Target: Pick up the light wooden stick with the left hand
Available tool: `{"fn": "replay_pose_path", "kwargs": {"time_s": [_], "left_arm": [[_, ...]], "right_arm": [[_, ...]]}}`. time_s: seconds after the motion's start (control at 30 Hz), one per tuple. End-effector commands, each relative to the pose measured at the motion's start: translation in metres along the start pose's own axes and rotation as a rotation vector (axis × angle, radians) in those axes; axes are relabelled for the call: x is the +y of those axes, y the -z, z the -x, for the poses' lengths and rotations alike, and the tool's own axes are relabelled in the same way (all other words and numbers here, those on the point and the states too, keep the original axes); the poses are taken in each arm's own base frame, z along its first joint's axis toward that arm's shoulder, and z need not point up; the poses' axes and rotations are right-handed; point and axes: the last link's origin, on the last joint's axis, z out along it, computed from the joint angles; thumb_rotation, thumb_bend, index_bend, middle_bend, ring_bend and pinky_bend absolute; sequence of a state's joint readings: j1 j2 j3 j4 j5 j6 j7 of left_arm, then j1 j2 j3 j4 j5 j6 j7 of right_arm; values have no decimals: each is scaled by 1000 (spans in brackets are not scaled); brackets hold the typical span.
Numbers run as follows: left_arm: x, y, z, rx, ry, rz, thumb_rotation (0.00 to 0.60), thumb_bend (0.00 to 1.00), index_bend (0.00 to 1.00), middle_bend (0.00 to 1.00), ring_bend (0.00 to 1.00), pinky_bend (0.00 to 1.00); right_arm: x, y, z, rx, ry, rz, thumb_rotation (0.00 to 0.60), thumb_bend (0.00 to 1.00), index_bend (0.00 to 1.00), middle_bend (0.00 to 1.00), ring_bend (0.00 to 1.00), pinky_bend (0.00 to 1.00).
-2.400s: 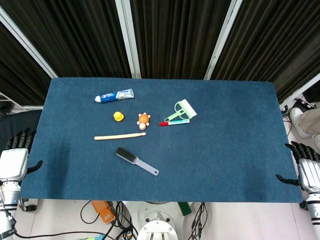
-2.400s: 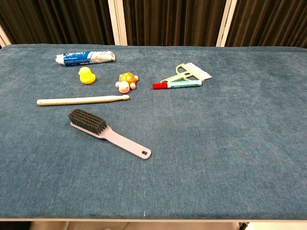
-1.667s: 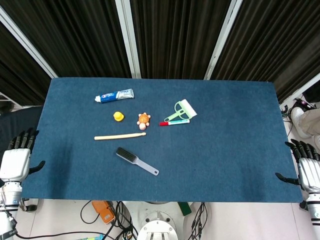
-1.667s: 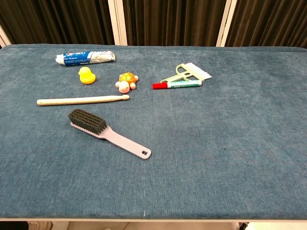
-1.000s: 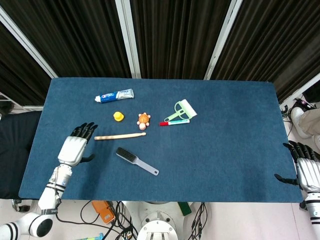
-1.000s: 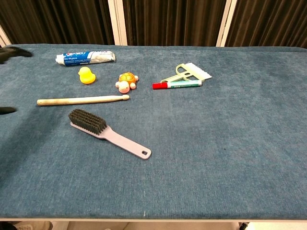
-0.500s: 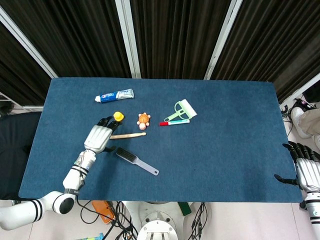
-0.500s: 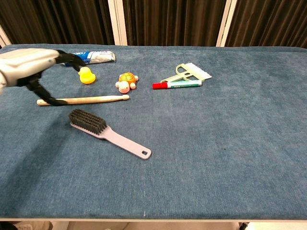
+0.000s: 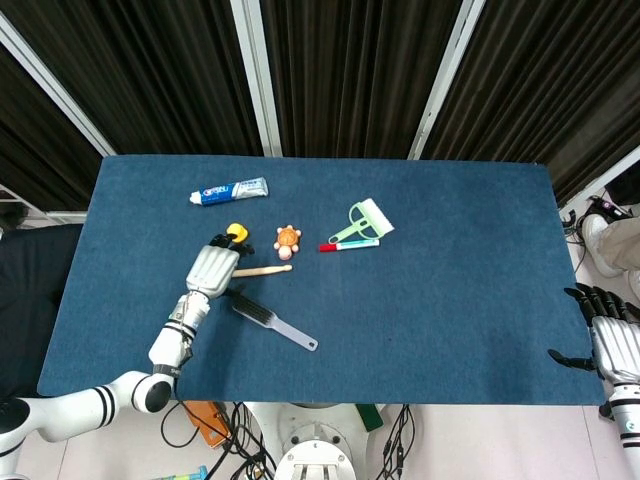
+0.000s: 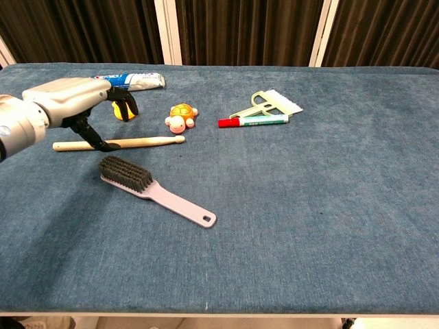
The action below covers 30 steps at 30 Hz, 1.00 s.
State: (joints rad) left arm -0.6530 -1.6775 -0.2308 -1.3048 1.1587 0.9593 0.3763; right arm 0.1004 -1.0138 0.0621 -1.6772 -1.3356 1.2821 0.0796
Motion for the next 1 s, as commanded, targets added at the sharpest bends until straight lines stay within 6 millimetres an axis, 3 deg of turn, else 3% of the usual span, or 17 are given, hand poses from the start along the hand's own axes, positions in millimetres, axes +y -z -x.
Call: {"fn": "replay_pose_path", "kwargs": {"time_s": [0.03,0.43,1.0], "left_arm": [[2,-4,3,-13,-1,-1,600,207,297,351,146,173],[6,-14,8,-15,-11,4,600,271,425,462,195,173],[1,-21,18,-35,-25,-29,600,301,440,489,211,173]], "right_arm": [[0,0,-1,5,9,-2,600,182,202,136,85,0],[0,-1,0,9,33,0,600,182,202,136,85,0],[0,-1,0,8,30,3,600,182,202,136,85,0]]}}
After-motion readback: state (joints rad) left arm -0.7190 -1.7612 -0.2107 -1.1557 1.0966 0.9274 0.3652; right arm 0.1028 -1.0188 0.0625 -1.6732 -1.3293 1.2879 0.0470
